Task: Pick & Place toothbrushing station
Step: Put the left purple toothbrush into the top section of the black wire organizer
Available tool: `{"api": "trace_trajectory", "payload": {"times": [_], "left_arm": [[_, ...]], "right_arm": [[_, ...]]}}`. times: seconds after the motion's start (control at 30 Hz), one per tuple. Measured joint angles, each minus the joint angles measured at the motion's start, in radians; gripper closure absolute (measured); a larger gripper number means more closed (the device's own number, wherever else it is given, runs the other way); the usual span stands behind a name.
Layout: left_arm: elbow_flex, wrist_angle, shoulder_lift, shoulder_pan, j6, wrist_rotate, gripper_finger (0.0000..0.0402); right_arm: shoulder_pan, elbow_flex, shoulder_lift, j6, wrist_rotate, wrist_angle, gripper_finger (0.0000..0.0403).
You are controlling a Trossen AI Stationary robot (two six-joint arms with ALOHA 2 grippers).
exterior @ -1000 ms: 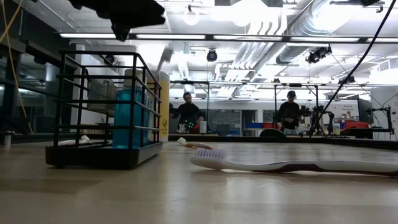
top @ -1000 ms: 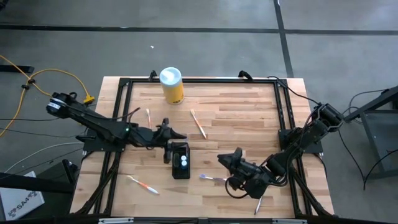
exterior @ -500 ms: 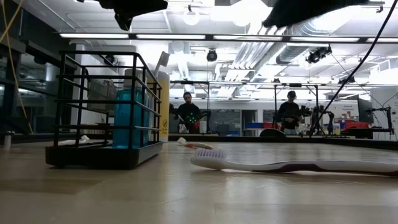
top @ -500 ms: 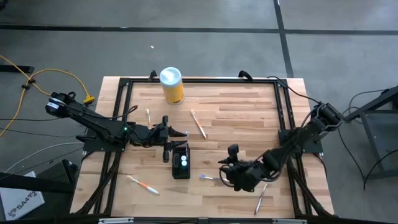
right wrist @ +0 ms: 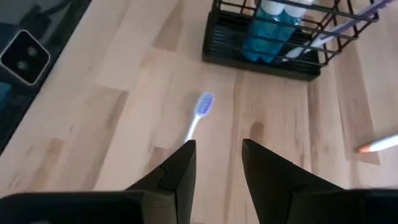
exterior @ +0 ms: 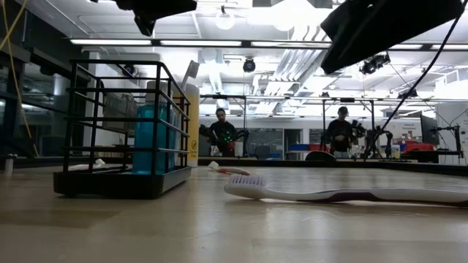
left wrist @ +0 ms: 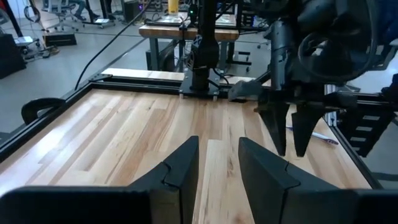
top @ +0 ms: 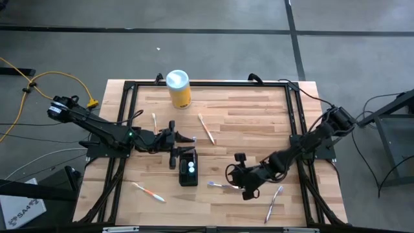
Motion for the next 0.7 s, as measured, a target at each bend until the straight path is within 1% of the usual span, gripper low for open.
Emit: {"api": "trace_trajectory", "payload": {"times": [0.1,0.2,0.3,0.4,0.53,0.63,0.7], "left_arm": [[0.000,0.000,0.000,-0.011,0.015,0.000,0.0291],[0.000,0.000,0.000,-0.023,0.017,0.000,0.0291],[0.000,-0.001,0.001,-0.038,0.006,0.001,0.0291],[0.000,-0.003,0.001,-0.052,-0.006,0.001,0.0291],[0.000,-0.004,0.001,-0.071,-0.030,0.000,0.0291],[0.000,-0.004,0.001,-0.086,-0.035,0.000,0.0291],[0.000,-0.002,0.001,-0.093,-0.036,0.000,0.0291]], "right_arm": [[0.022,-0.003,0.033,-0.042,0.040,0.020,0.0282],[0.043,0.001,0.087,-0.102,0.051,0.089,0.0282],[0.070,0.015,0.133,-0.133,0.122,0.110,0.0282],[0.098,0.042,0.163,-0.142,0.199,0.100,0.0282],[0.127,0.059,0.189,-0.156,0.259,0.100,0.0282],[0.136,0.060,0.210,-0.131,0.293,0.092,0.0282],[0.135,0.060,0.231,-0.107,0.297,0.087,0.0282]]}}
